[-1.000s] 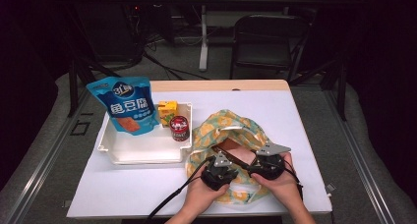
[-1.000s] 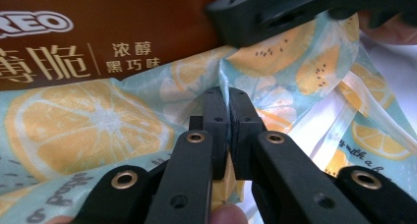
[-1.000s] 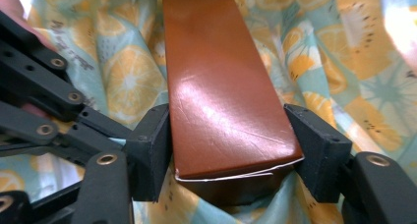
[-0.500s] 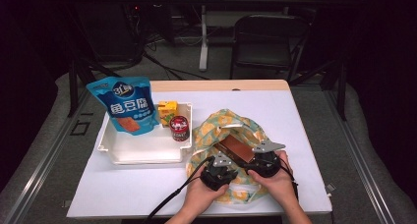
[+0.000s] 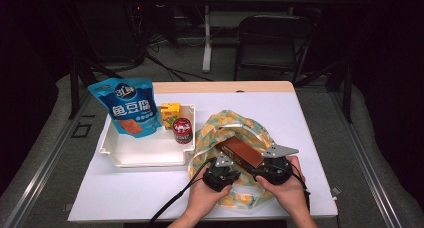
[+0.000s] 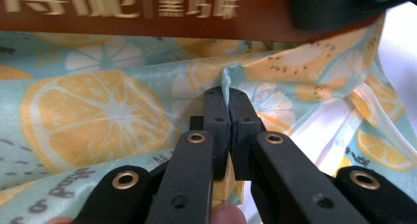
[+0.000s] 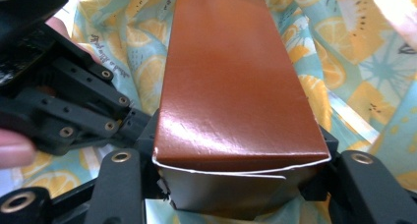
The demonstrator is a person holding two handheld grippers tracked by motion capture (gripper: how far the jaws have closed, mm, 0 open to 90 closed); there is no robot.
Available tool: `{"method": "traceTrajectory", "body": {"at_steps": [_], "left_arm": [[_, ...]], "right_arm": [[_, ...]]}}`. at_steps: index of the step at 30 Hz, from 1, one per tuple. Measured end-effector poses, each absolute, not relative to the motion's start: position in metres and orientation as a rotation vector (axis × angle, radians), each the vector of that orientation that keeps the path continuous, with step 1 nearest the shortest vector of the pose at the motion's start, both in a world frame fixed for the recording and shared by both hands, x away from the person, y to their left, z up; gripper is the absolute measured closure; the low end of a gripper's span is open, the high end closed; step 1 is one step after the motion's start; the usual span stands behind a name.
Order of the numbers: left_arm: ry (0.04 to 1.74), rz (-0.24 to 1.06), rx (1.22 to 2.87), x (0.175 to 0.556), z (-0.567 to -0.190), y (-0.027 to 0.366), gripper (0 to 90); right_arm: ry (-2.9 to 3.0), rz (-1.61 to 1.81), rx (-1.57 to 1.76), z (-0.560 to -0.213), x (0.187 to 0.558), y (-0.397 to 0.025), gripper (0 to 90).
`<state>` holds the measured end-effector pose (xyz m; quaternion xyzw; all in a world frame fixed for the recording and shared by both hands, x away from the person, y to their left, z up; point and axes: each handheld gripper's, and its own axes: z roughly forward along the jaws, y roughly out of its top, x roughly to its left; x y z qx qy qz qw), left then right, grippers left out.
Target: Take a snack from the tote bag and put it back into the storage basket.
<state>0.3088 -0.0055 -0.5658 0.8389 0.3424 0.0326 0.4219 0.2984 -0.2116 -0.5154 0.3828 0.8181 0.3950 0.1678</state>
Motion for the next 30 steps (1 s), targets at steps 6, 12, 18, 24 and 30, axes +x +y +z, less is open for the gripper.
{"method": "traceTrajectory", "body": {"at_steps": [6, 12, 18, 24, 30], "left_arm": [[0.878, 0.126, 2.077, 0.315, -0.556, 0.001, 88.9], [0.939, 0.148, 2.037, 0.327, -0.551, 0.012, 88.8], [0.903, 0.165, 2.036, 0.325, -0.543, 0.019, 85.1], [0.881, 0.184, 2.020, 0.322, -0.536, 0.032, 81.0], [0.836, 0.180, 1.985, 0.317, -0.529, 0.049, 70.3]], "right_arm": [[2.339, 1.120, 1.086, -0.507, 0.289, -0.218, 44.5], [2.331, 1.169, 1.080, -0.496, 0.280, -0.226, 44.5], [2.358, 1.174, 1.049, -0.490, 0.270, -0.231, 44.6], [2.364, 1.198, 1.046, -0.488, 0.264, -0.237, 44.7], [2.361, 1.213, 1.036, -0.485, 0.259, -0.244, 44.7]]}}
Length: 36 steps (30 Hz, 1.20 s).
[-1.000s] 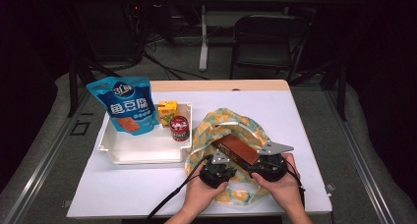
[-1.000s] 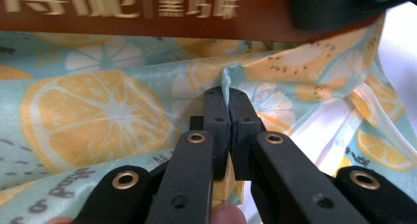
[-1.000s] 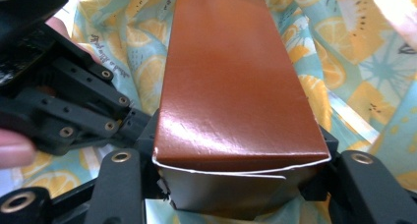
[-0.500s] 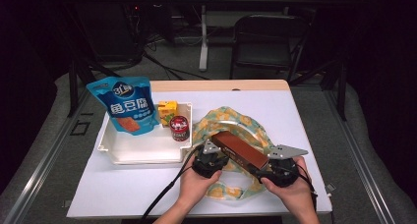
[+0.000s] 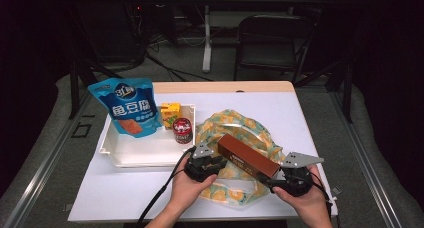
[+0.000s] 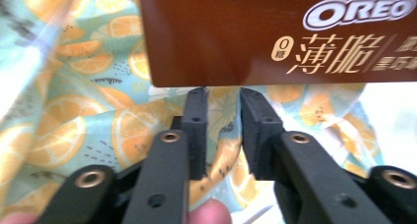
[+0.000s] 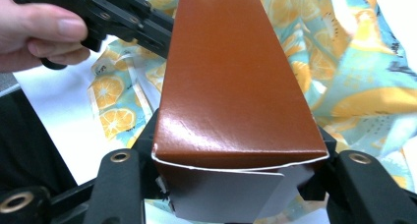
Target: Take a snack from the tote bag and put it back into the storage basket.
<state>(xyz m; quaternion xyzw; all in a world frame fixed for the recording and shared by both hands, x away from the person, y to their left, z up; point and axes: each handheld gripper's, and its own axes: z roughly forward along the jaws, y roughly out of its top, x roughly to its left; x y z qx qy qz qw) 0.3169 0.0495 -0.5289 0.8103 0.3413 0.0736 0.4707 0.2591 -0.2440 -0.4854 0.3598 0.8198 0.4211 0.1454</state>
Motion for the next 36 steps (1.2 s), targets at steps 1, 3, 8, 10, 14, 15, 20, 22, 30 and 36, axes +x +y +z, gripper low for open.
{"method": "traceTrajectory", "body": {"at_steps": [1, 3, 8, 10, 14, 15, 20, 22, 30, 36], "left_arm": [[0.835, 0.184, 1.973, 0.316, -0.527, 0.053, 68.9], [0.828, 0.182, 1.952, 0.314, -0.523, 0.062, 65.5], [0.815, 0.205, 1.924, 0.310, -0.515, 0.081, 59.7], [0.797, 0.216, 1.917, 0.308, -0.512, 0.089, 56.2], [0.754, 0.218, 1.898, 0.302, -0.509, 0.101, 47.0], [0.749, 0.226, 1.898, 0.301, -0.508, 0.103, 44.5], [0.737, 0.228, 1.891, 0.298, -0.506, 0.116, 36.9], [0.732, 0.225, 1.881, 0.296, -0.505, 0.121, 35.9], [0.699, 0.236, 1.886, 0.289, -0.504, 0.133, 25.6], [0.672, 0.217, 1.898, 0.287, -0.504, 0.137, 15.1]], "right_arm": [[2.361, 1.220, 1.034, -0.485, 0.259, -0.245, 44.7], [2.353, 1.237, 1.037, -0.485, 0.259, -0.246, 44.8], [2.366, 1.207, 0.988, -0.484, 0.258, -0.243, 45.2], [2.375, 1.202, 0.973, -0.484, 0.258, -0.242, 45.4], [2.378, 1.215, 0.950, -0.482, 0.256, -0.239, 45.6], [2.379, 1.216, 0.945, -0.481, 0.256, -0.239, 45.6], [2.375, 1.247, 0.927, -0.479, 0.254, -0.238, 45.7], [2.377, 1.250, 0.908, -0.478, 0.253, -0.237, 45.7], [2.398, 1.288, 0.846, -0.477, 0.251, -0.231, 45.7], [2.413, 1.331, 0.797, -0.476, 0.249, -0.224, 45.7]]}}
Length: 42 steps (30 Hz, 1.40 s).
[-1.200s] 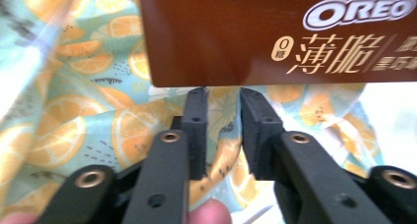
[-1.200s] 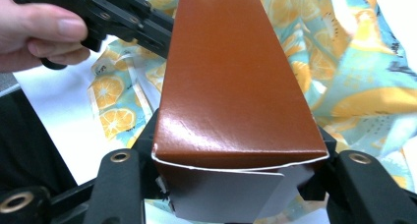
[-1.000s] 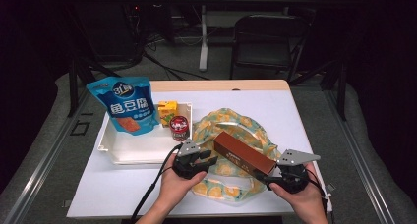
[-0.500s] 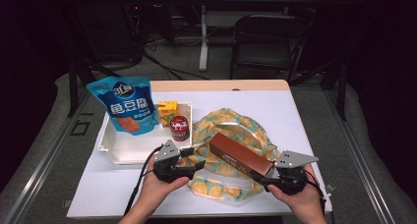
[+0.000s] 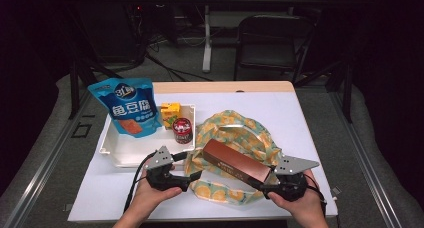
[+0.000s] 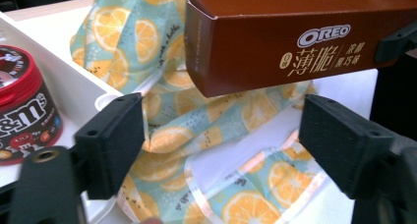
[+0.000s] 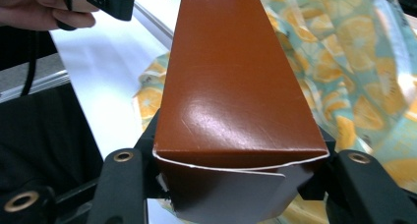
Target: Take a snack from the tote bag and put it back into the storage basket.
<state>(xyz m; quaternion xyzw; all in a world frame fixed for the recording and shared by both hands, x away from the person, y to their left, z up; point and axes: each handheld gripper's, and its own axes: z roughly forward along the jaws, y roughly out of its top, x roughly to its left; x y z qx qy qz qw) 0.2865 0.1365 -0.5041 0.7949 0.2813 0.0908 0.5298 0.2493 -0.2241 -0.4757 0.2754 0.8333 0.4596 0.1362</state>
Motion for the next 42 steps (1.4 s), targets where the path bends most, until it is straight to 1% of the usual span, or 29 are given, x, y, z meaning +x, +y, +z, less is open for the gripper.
{"method": "traceTrajectory", "body": {"at_steps": [7, 12, 31, 42], "left_arm": [[0.630, 0.192, 1.900, 0.283, -0.505, 0.141, 3.3], [0.622, 0.172, 1.890, 0.284, -0.506, 0.147, 0.4], [0.543, 0.130, 1.898, 0.283, -0.511, 0.152, 1.1], [0.510, 0.107, 1.897, 0.279, -0.512, 0.155, 4.7]], "right_arm": [[2.455, 1.358, 0.725, -0.476, 0.249, -0.216, 45.7], [2.479, 1.376, 0.681, -0.476, 0.250, -0.211, 45.7], [2.569, 1.434, 0.510, -0.478, 0.257, -0.188, 45.6], [2.614, 1.450, 0.446, -0.480, 0.257, -0.178, 45.6]]}}
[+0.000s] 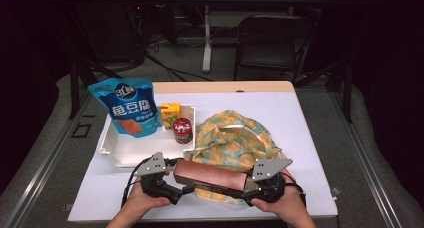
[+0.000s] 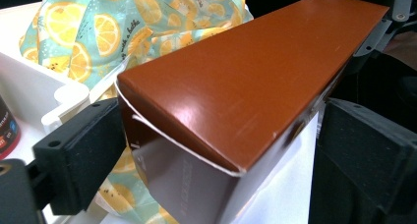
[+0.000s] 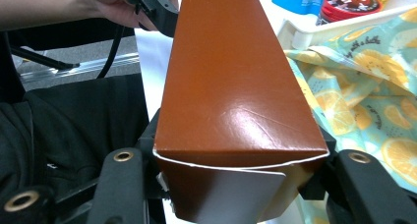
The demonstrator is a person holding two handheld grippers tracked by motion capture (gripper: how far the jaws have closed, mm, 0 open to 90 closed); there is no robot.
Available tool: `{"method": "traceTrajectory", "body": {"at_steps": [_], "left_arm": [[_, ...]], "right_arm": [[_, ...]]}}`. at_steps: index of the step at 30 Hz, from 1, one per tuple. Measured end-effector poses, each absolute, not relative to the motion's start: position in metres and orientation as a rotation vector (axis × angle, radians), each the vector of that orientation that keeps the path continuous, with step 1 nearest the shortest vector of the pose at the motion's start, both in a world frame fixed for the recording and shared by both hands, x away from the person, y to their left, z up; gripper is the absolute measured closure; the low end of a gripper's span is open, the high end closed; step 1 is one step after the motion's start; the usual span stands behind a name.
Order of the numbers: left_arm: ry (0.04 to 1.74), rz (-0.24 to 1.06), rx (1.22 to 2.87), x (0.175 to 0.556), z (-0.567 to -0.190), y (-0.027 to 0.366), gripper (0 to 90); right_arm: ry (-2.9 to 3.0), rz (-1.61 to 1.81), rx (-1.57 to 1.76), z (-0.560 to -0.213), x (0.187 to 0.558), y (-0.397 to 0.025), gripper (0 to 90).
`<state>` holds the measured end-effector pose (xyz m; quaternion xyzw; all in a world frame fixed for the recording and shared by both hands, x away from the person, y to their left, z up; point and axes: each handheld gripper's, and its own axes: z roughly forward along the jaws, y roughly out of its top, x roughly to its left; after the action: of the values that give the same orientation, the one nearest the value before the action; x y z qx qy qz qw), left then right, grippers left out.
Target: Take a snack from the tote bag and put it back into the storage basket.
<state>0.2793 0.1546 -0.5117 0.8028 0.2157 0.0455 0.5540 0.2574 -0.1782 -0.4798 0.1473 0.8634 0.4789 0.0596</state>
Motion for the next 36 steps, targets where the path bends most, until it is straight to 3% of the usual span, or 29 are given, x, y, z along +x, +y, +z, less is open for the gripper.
{"method": "traceTrajectory", "body": {"at_steps": [14, 21, 24, 28, 36], "left_arm": [[0.458, 0.108, 1.893, 0.273, -0.513, 0.162, 12.6], [0.382, 0.158, 1.872, 0.265, -0.514, 0.170, 25.9], [0.322, 0.127, 1.873, 0.262, -0.514, 0.170, 38.3], [0.267, 0.089, 1.872, 0.258, -0.510, 0.166, 47.2], [0.320, 0.114, 1.862, 0.260, -0.508, 0.182, 48.4]], "right_arm": [[2.648, 1.498, 0.387, -0.480, 0.263, -0.173, 45.6], [2.641, 1.558, 0.352, -0.485, 0.268, -0.178, 43.7], [2.617, 1.534, 0.399, -0.489, 0.271, -0.183, 35.1], [2.590, 1.590, 0.481, -0.490, 0.278, -0.191, 24.4], [2.457, 1.664, 0.637, -0.485, 0.280, -0.204, 11.7]]}}
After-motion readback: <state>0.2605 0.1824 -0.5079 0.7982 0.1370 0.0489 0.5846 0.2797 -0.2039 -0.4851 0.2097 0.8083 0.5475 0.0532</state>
